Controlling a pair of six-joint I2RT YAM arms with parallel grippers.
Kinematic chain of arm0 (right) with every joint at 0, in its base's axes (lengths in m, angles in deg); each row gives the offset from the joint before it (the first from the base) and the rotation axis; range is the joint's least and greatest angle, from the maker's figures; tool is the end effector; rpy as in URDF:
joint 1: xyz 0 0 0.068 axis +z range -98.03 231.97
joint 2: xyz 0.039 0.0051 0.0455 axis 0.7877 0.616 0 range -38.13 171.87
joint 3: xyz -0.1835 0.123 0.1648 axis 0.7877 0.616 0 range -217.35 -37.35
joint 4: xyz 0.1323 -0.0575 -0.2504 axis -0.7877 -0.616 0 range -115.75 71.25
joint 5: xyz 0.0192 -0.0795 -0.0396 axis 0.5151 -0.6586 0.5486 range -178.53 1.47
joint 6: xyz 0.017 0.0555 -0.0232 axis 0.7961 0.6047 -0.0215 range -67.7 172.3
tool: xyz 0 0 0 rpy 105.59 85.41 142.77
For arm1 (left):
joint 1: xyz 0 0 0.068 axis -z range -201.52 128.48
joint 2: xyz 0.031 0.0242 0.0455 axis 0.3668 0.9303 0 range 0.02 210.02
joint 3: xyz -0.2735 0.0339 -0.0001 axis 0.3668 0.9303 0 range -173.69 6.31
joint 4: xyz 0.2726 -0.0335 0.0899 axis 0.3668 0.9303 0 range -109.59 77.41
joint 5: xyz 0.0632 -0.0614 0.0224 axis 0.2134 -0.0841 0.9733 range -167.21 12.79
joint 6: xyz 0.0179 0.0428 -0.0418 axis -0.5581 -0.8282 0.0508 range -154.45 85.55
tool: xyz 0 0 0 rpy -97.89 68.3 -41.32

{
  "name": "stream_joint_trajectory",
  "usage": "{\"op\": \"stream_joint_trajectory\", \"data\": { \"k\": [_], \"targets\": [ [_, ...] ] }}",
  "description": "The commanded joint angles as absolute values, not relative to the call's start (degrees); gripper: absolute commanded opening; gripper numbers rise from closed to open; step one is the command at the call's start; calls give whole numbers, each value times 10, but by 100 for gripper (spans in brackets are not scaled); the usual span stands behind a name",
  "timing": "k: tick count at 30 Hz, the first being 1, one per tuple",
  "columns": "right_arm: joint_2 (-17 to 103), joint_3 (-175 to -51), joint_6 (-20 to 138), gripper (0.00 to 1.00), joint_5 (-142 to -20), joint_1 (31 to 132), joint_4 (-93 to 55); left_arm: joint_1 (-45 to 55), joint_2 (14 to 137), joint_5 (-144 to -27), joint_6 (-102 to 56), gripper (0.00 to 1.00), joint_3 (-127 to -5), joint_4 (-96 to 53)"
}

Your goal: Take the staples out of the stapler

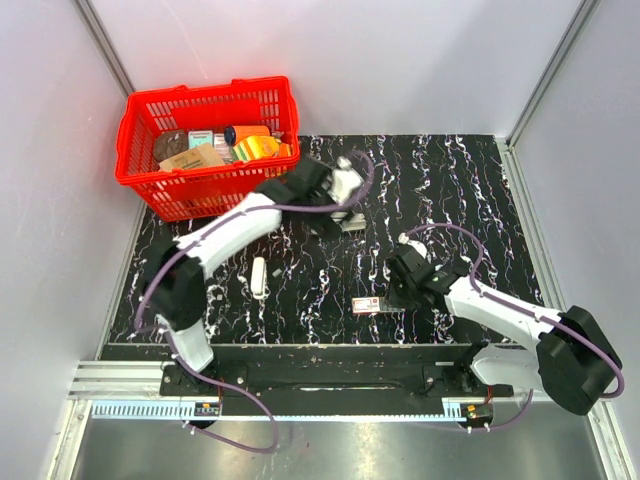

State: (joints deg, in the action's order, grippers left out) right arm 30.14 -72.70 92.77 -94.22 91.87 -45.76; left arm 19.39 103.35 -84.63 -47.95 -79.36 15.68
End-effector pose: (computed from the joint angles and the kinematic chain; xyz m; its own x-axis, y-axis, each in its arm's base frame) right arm 0.1907 0.1534 0.1578 -0.8946 0.0939 -0.4369 -0.0257 0.9653 0.2600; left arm 0.3240 -0.2888 0.2505 -0.4212 0.6711 -0.6102 0.8294 0.5572 0.0404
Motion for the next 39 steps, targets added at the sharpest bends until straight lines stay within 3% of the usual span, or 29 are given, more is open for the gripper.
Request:
{"op": "stream_joint_trajectory", "data": {
  "k": [1,13,39],
  "targets": [
    [303,-747,954,1,-1004,948,-466,121,949,-886,-464,99,-830,192],
    [346,-770,954,1,-1050,987,-489,78,870,-951,-464,99,-758,216],
    [406,-786,929,6,-1055,990,-486,77,859,-963,-468,99,-738,215]
  ]
}}
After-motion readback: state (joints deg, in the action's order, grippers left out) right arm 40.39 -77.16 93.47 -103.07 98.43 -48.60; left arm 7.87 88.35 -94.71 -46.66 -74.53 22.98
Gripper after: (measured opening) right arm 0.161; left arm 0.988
